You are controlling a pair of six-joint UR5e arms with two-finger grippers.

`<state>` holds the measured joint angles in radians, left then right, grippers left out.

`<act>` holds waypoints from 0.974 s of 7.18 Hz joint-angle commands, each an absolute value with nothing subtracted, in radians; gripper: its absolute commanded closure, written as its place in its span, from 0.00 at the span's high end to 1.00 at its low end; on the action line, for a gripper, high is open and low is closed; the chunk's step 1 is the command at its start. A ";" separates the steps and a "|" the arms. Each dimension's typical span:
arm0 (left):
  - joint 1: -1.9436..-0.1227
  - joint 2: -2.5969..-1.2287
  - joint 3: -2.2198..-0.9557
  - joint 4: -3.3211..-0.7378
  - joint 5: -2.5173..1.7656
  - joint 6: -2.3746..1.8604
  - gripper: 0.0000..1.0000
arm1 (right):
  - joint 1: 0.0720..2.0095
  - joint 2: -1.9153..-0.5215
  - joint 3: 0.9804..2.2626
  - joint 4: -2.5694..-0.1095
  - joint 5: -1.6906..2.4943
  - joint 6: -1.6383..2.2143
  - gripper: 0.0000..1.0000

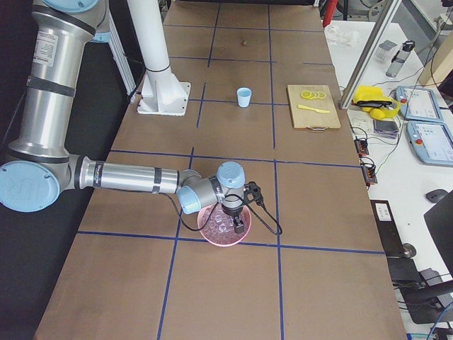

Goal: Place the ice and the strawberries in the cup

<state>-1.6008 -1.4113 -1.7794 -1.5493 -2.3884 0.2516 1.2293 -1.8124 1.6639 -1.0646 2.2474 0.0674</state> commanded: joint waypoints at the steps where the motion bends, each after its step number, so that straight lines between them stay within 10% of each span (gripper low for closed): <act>1: -1.601 -1.411 -1.781 -1.549 -2.388 0.252 1.00 | 1.230 -1.819 1.667 -1.065 2.247 0.063 0.17; 3: -1.600 -1.413 -1.782 -1.549 -2.388 0.252 1.00 | 1.232 -1.819 1.675 -1.063 2.249 0.061 0.03; 7: -1.600 -1.411 -1.781 -1.549 -2.388 0.253 1.00 | 1.292 -1.735 1.719 -1.066 2.278 0.058 0.11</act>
<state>-1.6000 -1.4125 -1.7822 -1.5493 -2.3884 0.2519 1.2708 -1.7684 1.6941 -1.0655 2.2670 0.0589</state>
